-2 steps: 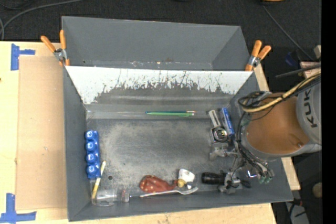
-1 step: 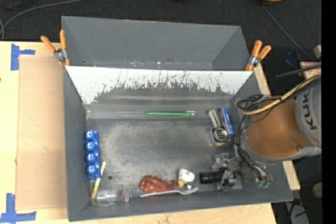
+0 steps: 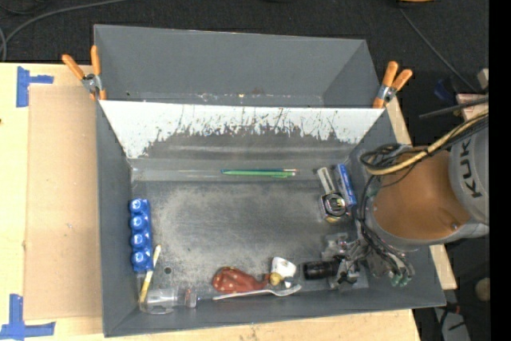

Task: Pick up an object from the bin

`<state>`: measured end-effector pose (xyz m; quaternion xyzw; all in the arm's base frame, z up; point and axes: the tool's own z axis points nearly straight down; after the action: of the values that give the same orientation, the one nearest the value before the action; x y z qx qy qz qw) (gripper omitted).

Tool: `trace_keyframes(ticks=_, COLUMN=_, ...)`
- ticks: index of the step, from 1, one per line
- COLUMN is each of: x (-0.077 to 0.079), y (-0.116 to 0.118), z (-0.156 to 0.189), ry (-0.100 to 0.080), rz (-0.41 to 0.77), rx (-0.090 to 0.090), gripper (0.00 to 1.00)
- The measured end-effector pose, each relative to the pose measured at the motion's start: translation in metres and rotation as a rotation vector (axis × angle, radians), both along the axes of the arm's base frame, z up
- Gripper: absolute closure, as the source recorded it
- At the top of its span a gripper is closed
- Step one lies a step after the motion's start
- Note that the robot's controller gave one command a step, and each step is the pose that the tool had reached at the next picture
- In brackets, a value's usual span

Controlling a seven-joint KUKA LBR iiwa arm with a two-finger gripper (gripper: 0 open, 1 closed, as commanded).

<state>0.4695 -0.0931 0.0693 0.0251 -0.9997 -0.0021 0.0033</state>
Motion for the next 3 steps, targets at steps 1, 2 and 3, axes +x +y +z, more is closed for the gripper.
trace_keyframes(ticks=1, x=-0.001, y=0.001, z=0.01, ry=0.003, rz=0.002, rx=0.001, gripper=1.0)
trace_keyframes(ticks=2, x=-0.001, y=0.001, z=0.056, ry=0.005, rz=0.006, rx=0.002, gripper=1.0)
trace_keyframes(ticks=3, x=-0.003, y=0.002, z=0.048, ry=0.012, rz=0.009, rx=0.004, gripper=1.0)
